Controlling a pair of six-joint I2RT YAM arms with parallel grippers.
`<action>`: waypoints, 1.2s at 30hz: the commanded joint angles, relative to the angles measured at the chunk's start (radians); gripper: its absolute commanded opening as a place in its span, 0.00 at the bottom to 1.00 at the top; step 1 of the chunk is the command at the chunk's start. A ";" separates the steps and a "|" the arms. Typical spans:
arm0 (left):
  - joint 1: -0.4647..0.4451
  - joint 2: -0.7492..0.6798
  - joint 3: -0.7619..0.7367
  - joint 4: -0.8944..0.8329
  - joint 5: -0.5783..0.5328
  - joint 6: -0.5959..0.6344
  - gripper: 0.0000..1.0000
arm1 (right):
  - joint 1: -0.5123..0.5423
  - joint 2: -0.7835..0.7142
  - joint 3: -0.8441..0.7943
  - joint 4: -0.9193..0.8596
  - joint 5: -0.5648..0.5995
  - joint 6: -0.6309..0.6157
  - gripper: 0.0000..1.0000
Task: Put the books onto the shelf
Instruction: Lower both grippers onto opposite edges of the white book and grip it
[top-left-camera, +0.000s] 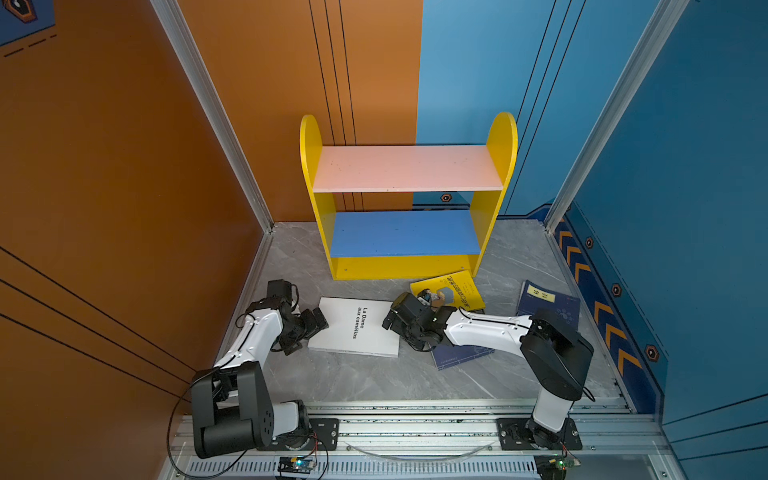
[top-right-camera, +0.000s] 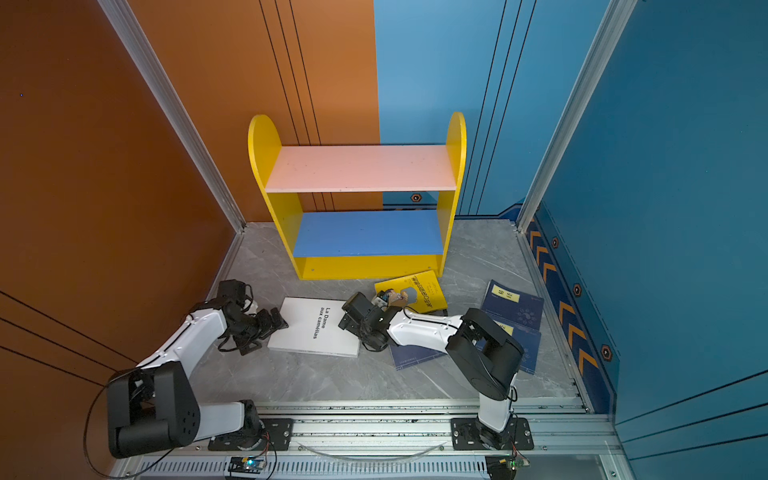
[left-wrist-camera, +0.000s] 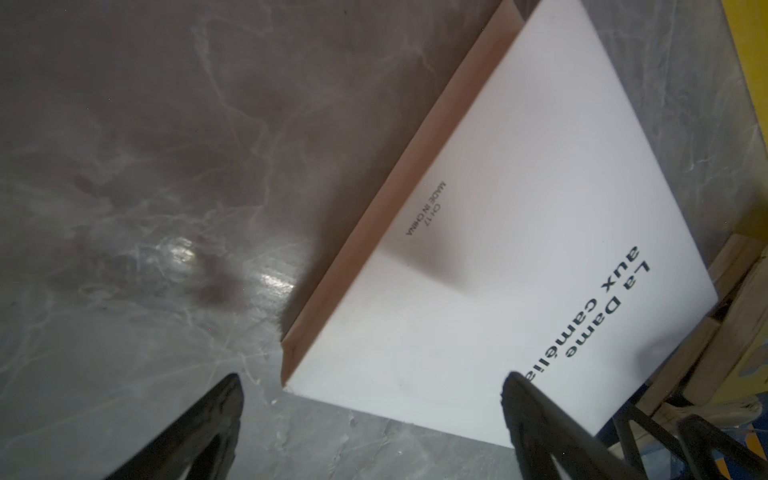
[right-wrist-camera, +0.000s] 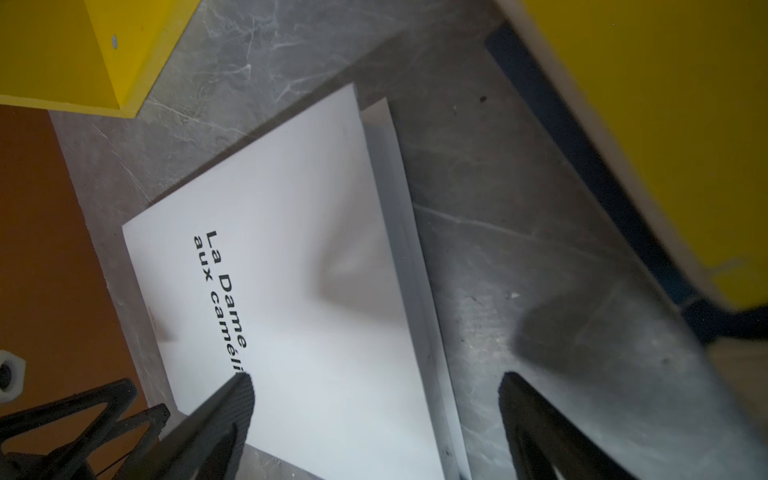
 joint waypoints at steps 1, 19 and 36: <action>0.003 0.028 -0.001 0.030 0.047 -0.027 0.98 | -0.008 0.021 0.029 0.000 -0.027 -0.012 0.94; -0.026 0.062 -0.007 0.064 0.212 -0.044 0.98 | -0.022 0.089 0.184 0.020 -0.188 -0.123 0.90; -0.187 -0.025 0.071 0.066 0.333 -0.161 0.98 | -0.041 -0.120 0.281 -0.235 -0.112 -0.211 0.90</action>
